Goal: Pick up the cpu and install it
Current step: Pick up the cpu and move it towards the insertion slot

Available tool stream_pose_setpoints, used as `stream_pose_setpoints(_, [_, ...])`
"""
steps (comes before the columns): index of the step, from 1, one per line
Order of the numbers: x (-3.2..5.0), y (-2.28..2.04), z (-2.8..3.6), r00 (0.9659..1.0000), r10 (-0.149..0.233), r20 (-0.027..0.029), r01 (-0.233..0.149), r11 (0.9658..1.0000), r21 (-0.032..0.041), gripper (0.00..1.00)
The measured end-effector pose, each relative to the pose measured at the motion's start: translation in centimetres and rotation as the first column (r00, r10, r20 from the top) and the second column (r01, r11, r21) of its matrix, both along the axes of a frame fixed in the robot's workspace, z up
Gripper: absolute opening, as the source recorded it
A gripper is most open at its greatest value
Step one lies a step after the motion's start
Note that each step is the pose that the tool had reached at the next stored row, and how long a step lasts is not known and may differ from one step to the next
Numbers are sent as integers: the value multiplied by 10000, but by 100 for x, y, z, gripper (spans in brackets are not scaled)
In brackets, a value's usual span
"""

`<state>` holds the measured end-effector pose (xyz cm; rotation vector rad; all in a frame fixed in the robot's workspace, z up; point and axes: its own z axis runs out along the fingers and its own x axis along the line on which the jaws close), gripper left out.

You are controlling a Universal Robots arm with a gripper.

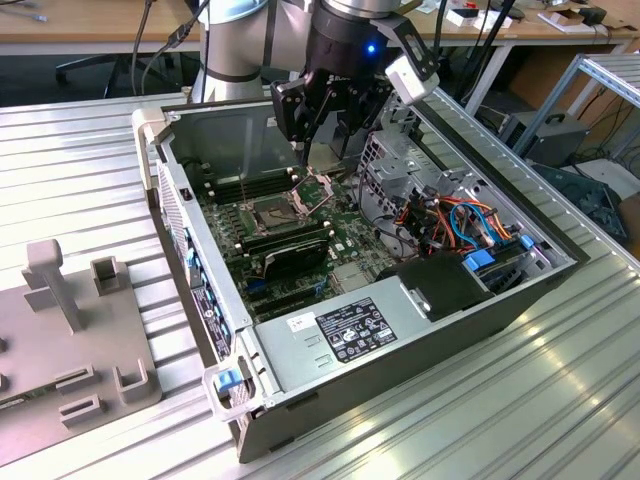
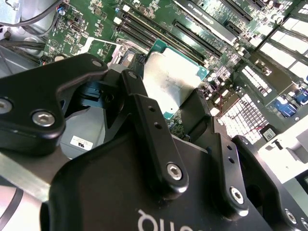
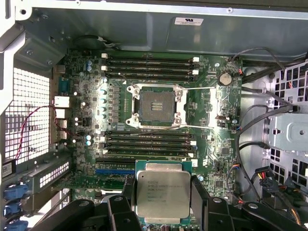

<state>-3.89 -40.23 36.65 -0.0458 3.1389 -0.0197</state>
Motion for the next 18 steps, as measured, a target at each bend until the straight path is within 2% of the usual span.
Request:
stream_pose_setpoints(8, [0, 0, -80, 10000, 0, -1, 0, 10000, -2, 55])
stream_pose_setpoints(18, [0, 0, -83, 10000, 0, 0, 0, 10000, -1, 55])
